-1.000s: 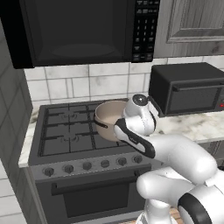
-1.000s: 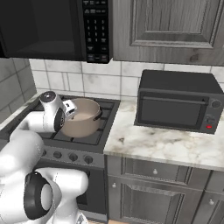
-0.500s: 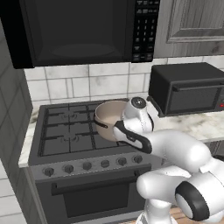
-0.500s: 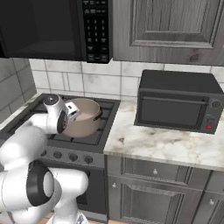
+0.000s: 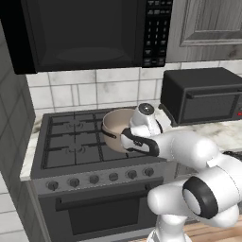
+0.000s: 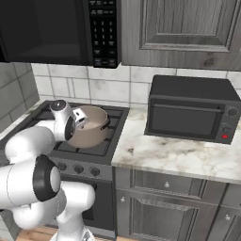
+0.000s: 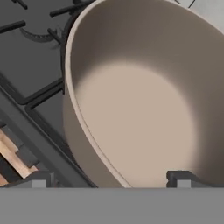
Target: Move the pot and pan from the stove into the sink.
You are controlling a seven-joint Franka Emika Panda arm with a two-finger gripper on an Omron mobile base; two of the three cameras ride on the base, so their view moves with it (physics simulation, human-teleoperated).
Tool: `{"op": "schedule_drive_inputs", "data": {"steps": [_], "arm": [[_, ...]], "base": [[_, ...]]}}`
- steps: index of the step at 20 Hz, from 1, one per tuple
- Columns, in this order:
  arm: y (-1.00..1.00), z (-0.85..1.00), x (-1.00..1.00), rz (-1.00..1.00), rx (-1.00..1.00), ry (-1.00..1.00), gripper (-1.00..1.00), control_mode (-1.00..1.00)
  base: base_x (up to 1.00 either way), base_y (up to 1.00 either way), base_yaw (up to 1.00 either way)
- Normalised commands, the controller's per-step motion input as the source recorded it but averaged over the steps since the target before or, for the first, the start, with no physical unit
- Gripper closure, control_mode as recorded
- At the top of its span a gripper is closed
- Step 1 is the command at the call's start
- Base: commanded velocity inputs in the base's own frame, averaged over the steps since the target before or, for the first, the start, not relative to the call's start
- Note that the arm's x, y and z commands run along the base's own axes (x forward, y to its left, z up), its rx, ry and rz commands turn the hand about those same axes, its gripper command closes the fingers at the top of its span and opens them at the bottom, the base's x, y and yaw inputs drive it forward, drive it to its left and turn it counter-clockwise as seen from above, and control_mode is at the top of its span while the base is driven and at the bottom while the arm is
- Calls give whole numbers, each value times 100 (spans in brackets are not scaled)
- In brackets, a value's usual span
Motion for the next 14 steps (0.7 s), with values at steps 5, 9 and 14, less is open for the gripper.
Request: {"op": "schedule_drive_inputs", "data": {"steps": [5, 9, 14], "arm": [[0, -17, 8, 0, -1, 3, -100, -100], [0, -13, 20, 0, -1, 4, -100, -100], [0, -12, 23, 0, -1, 4, -100, -100]], "base": [[0, 0, 0], [0, 0, 0], [0, 0, 0]]}}
